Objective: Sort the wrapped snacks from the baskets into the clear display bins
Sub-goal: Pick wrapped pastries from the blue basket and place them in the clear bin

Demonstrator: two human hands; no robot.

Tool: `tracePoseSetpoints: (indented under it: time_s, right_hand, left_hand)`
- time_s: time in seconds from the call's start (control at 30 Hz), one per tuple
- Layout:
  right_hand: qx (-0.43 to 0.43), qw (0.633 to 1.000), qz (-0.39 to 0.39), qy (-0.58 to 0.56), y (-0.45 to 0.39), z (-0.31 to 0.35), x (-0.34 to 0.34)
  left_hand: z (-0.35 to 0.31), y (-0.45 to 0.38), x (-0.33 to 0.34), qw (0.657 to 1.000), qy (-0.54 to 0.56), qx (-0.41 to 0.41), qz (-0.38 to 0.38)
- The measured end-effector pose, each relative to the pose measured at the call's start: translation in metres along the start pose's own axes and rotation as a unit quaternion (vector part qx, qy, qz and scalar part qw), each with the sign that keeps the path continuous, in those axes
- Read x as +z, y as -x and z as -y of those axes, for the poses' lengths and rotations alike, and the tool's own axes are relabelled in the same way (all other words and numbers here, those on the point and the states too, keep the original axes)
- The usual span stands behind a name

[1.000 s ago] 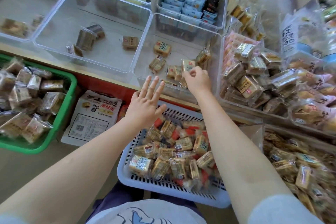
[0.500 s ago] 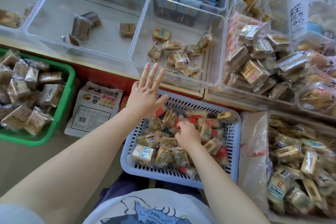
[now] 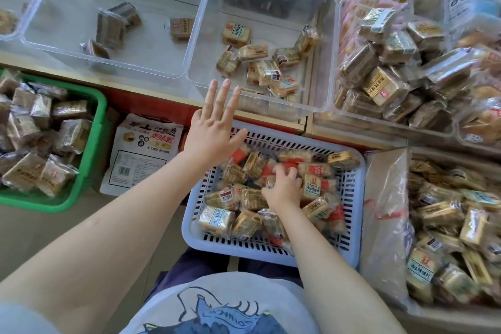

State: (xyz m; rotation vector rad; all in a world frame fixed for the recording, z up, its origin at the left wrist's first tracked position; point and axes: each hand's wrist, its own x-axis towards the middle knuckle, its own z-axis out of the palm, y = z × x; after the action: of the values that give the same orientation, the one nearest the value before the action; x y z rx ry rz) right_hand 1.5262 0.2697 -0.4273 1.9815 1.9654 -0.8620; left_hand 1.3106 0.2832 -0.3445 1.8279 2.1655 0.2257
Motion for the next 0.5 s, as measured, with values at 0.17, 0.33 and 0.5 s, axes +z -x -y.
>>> tracePoseSetpoints:
  time_s: [0.17,0.33,0.5]
  right_hand:
    - [0.112,0.803,0.092,-0.578,0.026,0.016,-0.059]
    - [0.028,0.500,0.243,-0.831,0.041,0.039,-0.133]
    - [-0.051,0.574,0.181,-0.797,0.017,0.078,-0.199]
  left_hand:
    - [-0.001,0.000,-0.002,1.000,0.000,-0.001,0.005]
    - [-0.006,0.000,-0.001,1.000,0.012,-0.017,0.000]
    - [-0.002,0.000,0.000,1.000,0.015,-0.010,-0.006]
